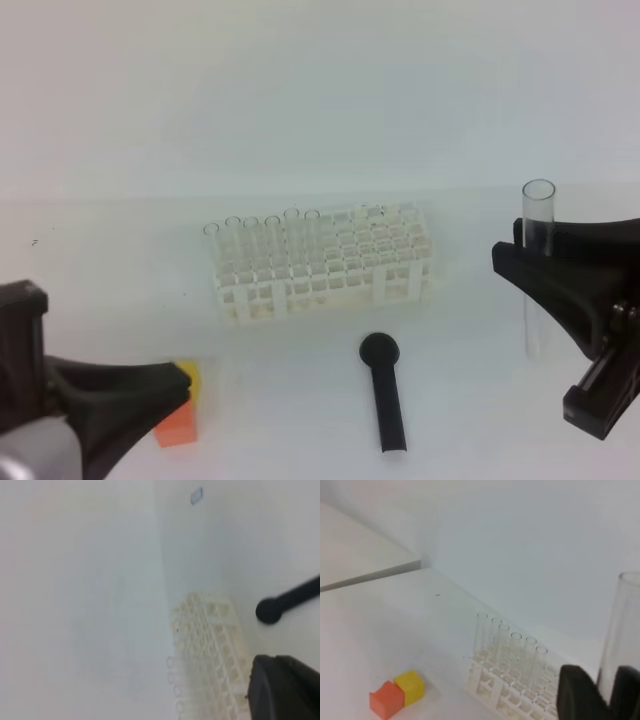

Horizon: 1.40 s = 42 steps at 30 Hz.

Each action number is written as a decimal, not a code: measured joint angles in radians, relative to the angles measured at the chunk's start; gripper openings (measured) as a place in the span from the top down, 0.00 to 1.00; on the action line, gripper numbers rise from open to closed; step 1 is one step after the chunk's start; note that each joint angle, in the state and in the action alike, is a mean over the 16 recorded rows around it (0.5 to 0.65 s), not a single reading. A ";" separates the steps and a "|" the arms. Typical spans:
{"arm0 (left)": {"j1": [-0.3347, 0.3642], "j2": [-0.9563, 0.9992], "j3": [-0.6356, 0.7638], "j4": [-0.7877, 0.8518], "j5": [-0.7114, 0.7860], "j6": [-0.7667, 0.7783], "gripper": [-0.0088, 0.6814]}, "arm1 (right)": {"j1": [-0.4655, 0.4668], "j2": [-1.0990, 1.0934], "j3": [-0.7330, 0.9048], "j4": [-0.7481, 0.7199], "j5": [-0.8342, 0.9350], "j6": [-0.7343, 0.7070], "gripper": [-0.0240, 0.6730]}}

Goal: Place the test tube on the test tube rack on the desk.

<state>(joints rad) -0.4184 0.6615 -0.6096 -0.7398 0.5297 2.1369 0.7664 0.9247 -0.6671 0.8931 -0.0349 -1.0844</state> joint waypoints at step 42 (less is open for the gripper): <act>0.000 -0.562 0.643 -0.054 -0.471 -0.052 0.99 | 0.000 0.181 0.000 0.004 -0.004 -0.029 0.79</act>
<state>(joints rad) -0.4184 0.0997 0.0334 -0.7941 0.0592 2.0848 0.7664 1.1062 -0.6671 0.8976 -0.0391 -1.1129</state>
